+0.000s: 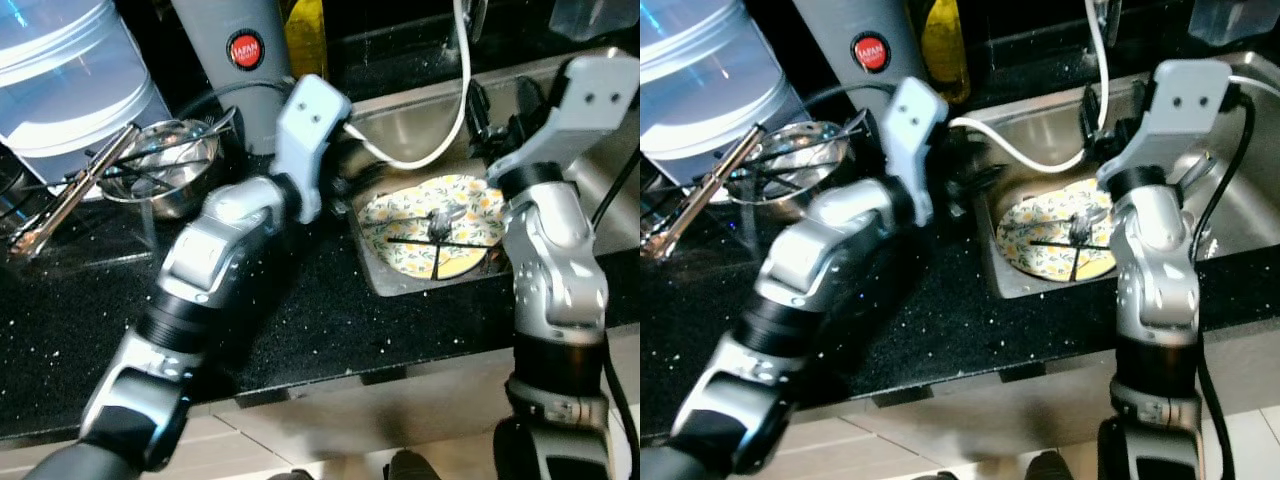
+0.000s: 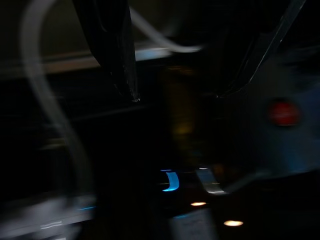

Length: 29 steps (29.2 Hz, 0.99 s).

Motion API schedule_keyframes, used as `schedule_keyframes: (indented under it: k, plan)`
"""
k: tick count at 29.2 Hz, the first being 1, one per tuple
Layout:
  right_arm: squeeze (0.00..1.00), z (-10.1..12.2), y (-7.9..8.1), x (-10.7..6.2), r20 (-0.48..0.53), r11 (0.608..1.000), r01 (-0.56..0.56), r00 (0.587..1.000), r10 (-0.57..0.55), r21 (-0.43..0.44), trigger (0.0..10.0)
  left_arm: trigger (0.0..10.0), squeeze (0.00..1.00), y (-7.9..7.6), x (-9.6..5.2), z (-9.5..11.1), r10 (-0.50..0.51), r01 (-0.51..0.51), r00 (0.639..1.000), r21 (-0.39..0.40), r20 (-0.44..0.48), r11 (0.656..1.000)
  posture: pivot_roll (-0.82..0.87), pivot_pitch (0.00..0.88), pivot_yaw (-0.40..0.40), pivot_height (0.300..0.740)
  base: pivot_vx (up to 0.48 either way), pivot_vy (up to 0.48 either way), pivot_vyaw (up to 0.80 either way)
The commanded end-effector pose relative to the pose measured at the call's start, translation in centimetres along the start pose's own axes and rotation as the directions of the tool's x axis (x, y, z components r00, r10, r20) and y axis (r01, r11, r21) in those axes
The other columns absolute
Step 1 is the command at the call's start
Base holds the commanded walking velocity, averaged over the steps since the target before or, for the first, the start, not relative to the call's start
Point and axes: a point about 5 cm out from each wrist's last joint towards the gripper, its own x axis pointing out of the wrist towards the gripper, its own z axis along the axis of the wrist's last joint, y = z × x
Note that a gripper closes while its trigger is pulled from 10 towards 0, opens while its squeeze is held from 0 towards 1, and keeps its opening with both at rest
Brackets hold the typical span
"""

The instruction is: Kitchen organization

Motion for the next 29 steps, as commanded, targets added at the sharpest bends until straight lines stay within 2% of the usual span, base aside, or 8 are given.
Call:
schedule_keyframes:
  k: [1,8,12,15,22,25,27,29]
  plan:
    - [0.0,-0.2,1.3,-0.1,0.002,0.997,-0.057,0.998,0.057,0.06,10.0,10.0,0.0,1.1,-0.8,0.0,0.096,-0.096,0.995,0.068,0.009,0.993,-0.04,0.056,0.109,0.74,0.0,0.0,0.0]
    - [0.0,-1.0,2.9,0.3,0.006,0.979,-0.093,0.996,0.094,0.181,10.0,10.0,0.0,2.6,-2.2,-0.6,0.301,-0.3,0.954,0.097,0.008,0.949,0.01,0.035,0.073,0.74,0.0,0.0,0.0]
    - [0.0,-1.5,3.4,0.4,-0.011,0.969,-0.112,0.993,0.117,0.219,10.0,10.0,0.0,3.8,-3.2,-1.3,0.422,-0.417,0.907,0.107,-0.019,0.902,0.03,0.026,0.051,0.74,0.0,0.0,0.0]
    - [0.0,-2.1,3.8,0.8,-0.03,0.963,-0.122,0.991,0.133,0.239,10.0,10.0,0.0,6.1,-4.7,-2.4,0.567,-0.556,0.819,0.126,-0.086,0.822,0.05,0.02,0.031,0.74,0.0,0.0,0.0]
    - [0.0,-2.4,3.8,1.1,-0.042,0.964,-0.127,0.989,0.14,0.235,10.0,10.0,0.0,9.5,-6.9,-2.3,0.683,-0.649,0.726,0.249,-0.083,0.719,0.07,0.019,0.012,0.74,0.0,0.0,0.0]
    - [0.0,-2.4,3.8,1.1,-0.044,0.964,-0.128,0.989,0.141,0.232,10.0,10.0,0.0,10.3,-7.8,-2.5,0.722,-0.687,0.686,0.244,-0.094,0.685,0.07,0.02,0.01,0.74,0.0,0.0,0.0]
    - [0.0,-2.5,3.8,1.1,-0.047,0.965,-0.126,0.989,0.141,0.231,10.0,10.0,0.0,11.1,-8.5,-2.8,0.77,-0.756,0.63,0.15,-0.1,0.638,0.07,0.021,0.002,0.74,0.0,0.0,0.0]
    - [0.0,-2.6,3.7,1.2,-0.048,0.965,-0.127,0.989,0.141,0.231,10.0,10.0,0.0,11.3,-8.8,-2.9,0.788,-0.781,0.607,0.101,-0.107,0.616,0.07,0.021,0.002,0.74,0.0,0.0,0.0]
